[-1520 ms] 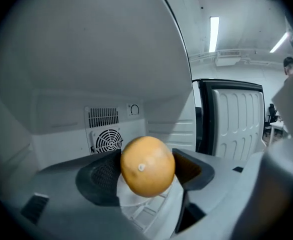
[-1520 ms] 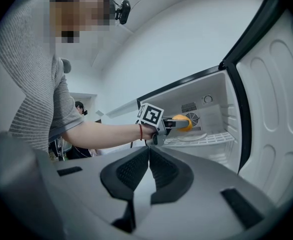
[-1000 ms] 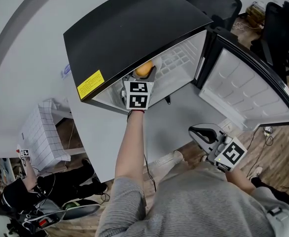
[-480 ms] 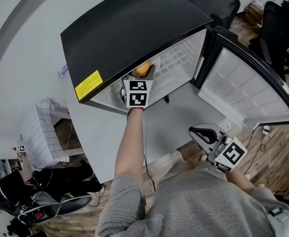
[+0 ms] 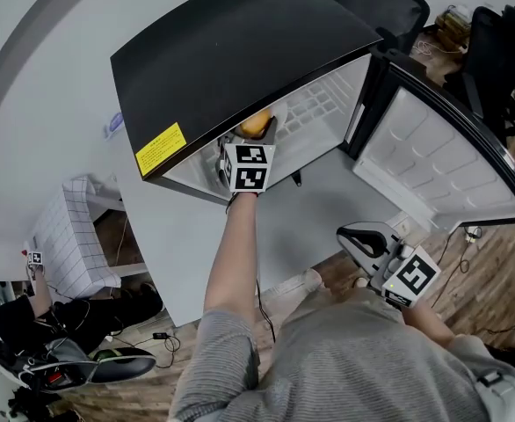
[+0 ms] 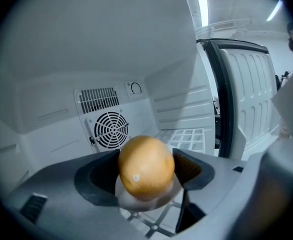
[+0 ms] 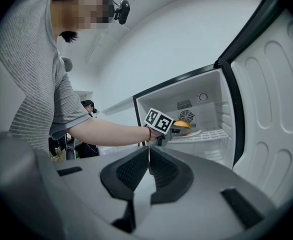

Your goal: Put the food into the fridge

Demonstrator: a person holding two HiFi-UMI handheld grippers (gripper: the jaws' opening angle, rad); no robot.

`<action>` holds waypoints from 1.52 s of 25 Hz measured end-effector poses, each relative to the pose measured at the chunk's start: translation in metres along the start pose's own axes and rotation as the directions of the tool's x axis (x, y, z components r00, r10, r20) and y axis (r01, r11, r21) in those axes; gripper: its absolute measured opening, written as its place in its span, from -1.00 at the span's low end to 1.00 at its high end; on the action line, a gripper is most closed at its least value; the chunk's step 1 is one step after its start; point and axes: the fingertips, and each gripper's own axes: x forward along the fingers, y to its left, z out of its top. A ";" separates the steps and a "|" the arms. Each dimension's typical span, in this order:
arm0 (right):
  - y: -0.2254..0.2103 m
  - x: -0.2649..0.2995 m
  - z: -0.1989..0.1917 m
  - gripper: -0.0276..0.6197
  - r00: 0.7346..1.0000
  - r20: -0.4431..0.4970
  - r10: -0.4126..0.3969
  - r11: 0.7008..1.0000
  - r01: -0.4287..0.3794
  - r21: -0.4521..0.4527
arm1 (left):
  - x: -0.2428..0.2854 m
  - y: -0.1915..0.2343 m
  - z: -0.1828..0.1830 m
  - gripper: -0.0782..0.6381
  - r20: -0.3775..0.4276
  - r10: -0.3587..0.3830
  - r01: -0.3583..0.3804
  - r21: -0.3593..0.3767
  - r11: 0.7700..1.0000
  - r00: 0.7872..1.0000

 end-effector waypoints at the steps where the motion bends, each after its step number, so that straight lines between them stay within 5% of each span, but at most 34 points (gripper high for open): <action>1: 0.000 0.000 0.000 -0.87 1.000 -0.001 -0.001 1.000 0.001 0.000 | 0.000 0.000 0.000 0.11 -0.003 0.003 -0.003 0.008 1.000 1.000; 20: -0.003 -0.003 -0.001 -0.87 1.000 0.005 0.004 1.000 -0.004 0.008 | -0.019 0.011 0.024 0.19 0.055 0.075 -0.077 0.047 0.996 0.996; 29: -0.004 -0.001 0.000 -0.87 1.000 0.008 0.018 1.000 -0.018 0.007 | -0.035 0.009 0.023 0.19 0.085 0.089 -0.089 -0.001 0.996 0.992; 38: -0.004 0.001 0.000 -0.87 0.999 0.008 0.034 0.999 -0.034 0.007 | -0.069 0.002 0.041 0.18 0.197 0.127 -0.119 -0.053 0.991 0.972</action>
